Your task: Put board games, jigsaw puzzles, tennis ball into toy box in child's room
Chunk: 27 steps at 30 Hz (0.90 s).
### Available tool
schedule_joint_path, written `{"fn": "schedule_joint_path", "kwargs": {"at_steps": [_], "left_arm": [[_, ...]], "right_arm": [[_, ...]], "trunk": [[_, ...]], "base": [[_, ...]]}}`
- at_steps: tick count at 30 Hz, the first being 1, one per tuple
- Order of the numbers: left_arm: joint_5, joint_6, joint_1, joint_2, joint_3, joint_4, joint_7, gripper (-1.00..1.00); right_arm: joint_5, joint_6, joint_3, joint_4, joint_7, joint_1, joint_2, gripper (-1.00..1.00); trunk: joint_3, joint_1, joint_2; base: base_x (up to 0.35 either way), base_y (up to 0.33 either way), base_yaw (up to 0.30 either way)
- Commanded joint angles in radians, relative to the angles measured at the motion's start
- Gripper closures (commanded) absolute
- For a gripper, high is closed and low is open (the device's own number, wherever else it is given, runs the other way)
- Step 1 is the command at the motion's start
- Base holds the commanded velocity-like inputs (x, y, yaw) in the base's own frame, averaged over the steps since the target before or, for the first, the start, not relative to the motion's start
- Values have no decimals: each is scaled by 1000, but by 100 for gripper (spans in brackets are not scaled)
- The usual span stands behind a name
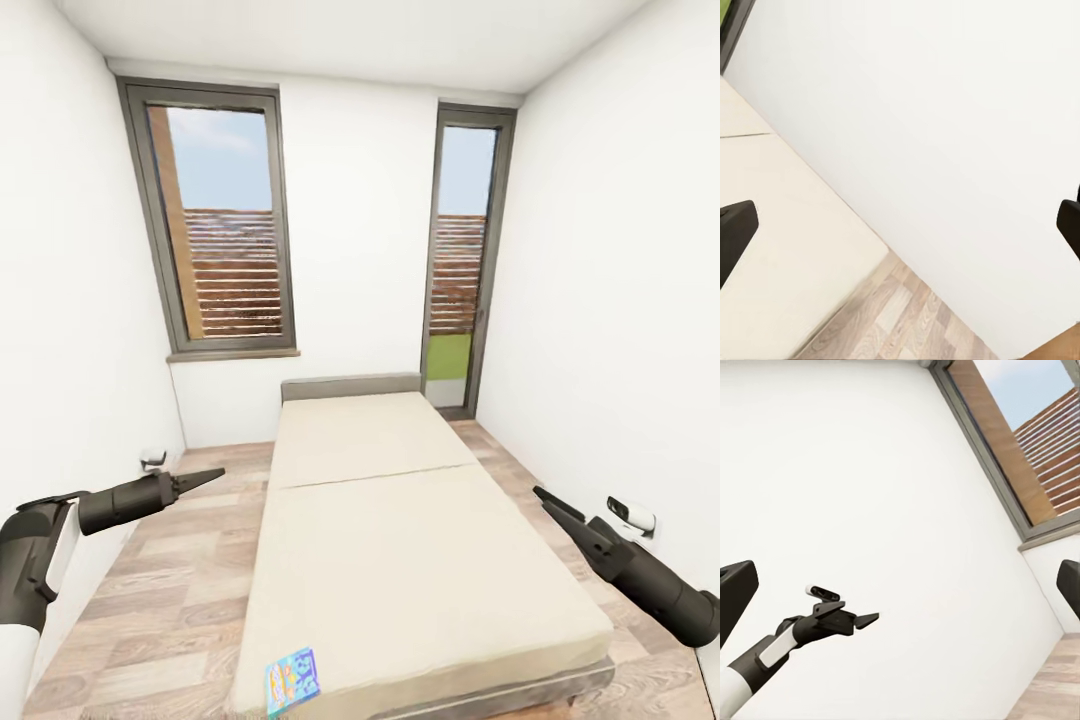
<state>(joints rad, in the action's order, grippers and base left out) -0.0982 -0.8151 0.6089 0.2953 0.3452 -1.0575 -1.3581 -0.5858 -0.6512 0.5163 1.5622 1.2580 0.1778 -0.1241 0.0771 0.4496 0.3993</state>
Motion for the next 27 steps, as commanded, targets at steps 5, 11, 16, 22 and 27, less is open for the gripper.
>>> {"fn": "schedule_joint_path", "kwargs": {"at_steps": [5, 11, 16, 22, 27], "left_arm": [[-2, -10, 1, -1, 0, 1, -2, -100], [-2, -9, 1, 1, 1, 1, -4, -100], [-2, -9, 1, 1, 1, 1, -4, -100], [-2, -9, 1, 1, 2, 1, -4, -100], [-2, -9, 1, 1, 2, 1, -5, -100]], "right_arm": [[-2, -8, 0, 0, -1, 0, 0, -100], [-2, -8, -2, -1, -20, 0, 0, -100], [-3, -8, -2, -1, -44, 0, 0, -100], [-4, -8, -4, -5, -55, 0, 1, -100], [-4, -9, -3, -13, -57, 0, 0, -100]], "trunk": [[2, 0, 1], [5, 0, 1], [8, 0, 1], [11, 0, 1], [13, 0, 1]], "base": [[0, 0, 214], [0, 0, 211], [0, 0, 209], [0, 0, 208], [-38, 0, 207]]}}
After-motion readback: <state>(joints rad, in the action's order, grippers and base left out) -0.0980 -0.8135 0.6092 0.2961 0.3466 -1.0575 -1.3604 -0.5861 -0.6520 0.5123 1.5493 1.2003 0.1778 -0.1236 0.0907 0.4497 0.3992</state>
